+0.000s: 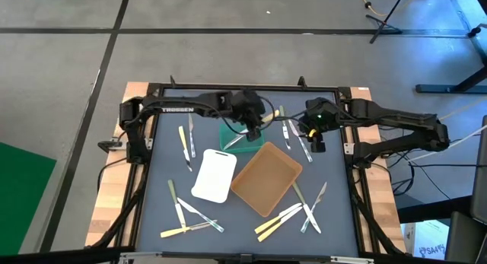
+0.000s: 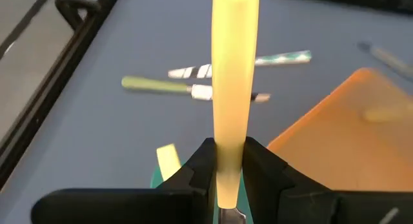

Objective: Sort silverware by color (type)
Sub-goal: Put the yellow knife into the blue bin

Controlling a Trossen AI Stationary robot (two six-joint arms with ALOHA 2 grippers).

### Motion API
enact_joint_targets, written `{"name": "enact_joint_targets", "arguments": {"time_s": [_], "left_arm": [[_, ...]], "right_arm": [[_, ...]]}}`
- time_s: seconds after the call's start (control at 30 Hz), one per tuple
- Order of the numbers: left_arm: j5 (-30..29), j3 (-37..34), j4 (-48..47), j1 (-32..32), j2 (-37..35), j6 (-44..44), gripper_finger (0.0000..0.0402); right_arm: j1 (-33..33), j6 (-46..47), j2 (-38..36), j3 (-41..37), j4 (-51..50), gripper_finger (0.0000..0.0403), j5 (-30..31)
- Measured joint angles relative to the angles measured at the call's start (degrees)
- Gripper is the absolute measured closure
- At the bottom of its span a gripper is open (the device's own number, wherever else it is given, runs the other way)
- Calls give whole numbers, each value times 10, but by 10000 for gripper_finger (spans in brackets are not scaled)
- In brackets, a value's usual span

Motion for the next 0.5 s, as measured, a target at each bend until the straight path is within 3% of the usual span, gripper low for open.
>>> {"name": "enact_joint_targets", "arguments": {"time_s": [0.13,0.5], "left_arm": [[-34,-23,14,-8,15,-22,351],[-47,-144,93,-11,16,-86,350]], "right_arm": [[0,-2,1,0,-12,224,0],[0,-16,0,0,-19,224,5]]}}
